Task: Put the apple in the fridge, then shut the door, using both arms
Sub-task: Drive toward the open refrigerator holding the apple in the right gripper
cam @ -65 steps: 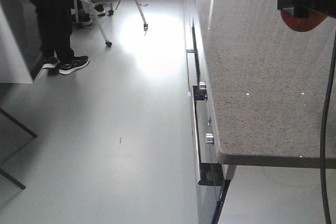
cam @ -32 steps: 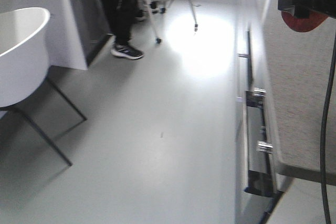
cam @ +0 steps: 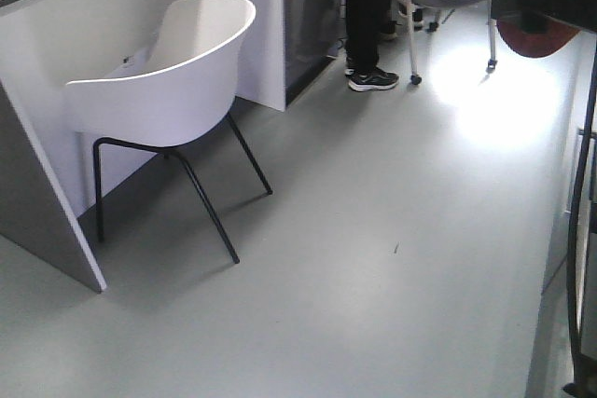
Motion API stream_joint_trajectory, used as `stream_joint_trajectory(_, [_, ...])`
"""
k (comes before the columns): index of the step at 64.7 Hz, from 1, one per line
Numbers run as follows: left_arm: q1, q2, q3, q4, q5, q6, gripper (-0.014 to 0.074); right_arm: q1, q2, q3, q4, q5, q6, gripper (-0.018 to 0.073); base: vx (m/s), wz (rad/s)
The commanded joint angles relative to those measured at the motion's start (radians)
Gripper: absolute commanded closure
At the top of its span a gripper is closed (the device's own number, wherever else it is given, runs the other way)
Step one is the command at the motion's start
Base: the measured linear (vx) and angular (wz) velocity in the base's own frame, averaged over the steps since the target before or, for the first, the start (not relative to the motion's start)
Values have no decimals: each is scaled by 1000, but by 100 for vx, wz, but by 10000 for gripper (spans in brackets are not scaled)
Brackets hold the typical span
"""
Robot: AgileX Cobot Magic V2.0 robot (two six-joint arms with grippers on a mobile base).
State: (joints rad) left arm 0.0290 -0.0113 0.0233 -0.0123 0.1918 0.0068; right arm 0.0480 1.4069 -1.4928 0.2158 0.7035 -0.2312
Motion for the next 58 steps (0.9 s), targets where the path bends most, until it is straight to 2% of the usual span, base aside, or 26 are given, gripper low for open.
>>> stream_joint_trajectory(1, [-8, -15, -17, -10, -68, 0, 603, 1, -33, -30, 7, -78, -4, 389, -3, 49])
stream_joint_trajectory(58, [-8, -15, -17, -10, -68, 0, 603, 1, -33, -30, 7, -78, -4, 389, -2, 35])
